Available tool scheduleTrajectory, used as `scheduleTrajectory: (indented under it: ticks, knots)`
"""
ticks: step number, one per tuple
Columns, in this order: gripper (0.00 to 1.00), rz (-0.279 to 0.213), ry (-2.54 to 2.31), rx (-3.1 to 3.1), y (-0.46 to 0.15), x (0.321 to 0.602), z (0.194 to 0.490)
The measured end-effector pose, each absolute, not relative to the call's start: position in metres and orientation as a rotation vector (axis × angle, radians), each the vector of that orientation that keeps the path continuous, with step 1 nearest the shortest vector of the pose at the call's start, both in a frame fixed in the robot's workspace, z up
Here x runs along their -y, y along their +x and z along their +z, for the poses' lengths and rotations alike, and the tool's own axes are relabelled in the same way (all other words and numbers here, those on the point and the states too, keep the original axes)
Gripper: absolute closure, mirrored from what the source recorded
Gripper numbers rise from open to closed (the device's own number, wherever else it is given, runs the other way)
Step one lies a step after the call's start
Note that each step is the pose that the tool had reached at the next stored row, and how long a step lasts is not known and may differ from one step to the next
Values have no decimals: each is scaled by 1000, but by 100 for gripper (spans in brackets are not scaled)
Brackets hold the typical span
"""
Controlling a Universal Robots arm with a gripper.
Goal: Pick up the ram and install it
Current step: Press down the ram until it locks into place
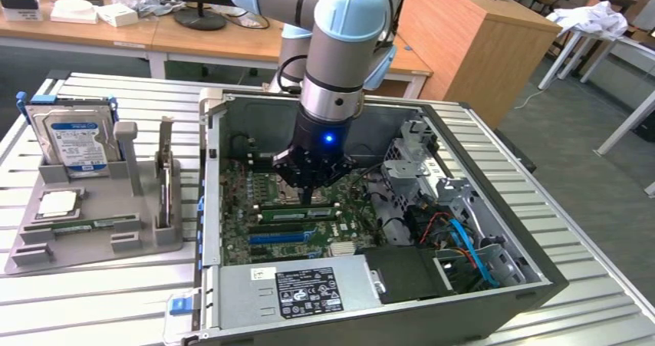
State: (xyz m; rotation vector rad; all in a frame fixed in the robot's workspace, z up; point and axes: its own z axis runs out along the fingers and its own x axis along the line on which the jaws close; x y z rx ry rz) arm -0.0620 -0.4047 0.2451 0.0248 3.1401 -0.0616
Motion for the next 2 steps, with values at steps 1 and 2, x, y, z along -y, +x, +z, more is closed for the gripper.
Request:
scheduleTrajectory:
  ticks: [1, 2]
  knots:
    - [90, -61, 25, -3140, -62, 405, 245]
    - [90, -62, 25, -3140, -62, 405, 245]
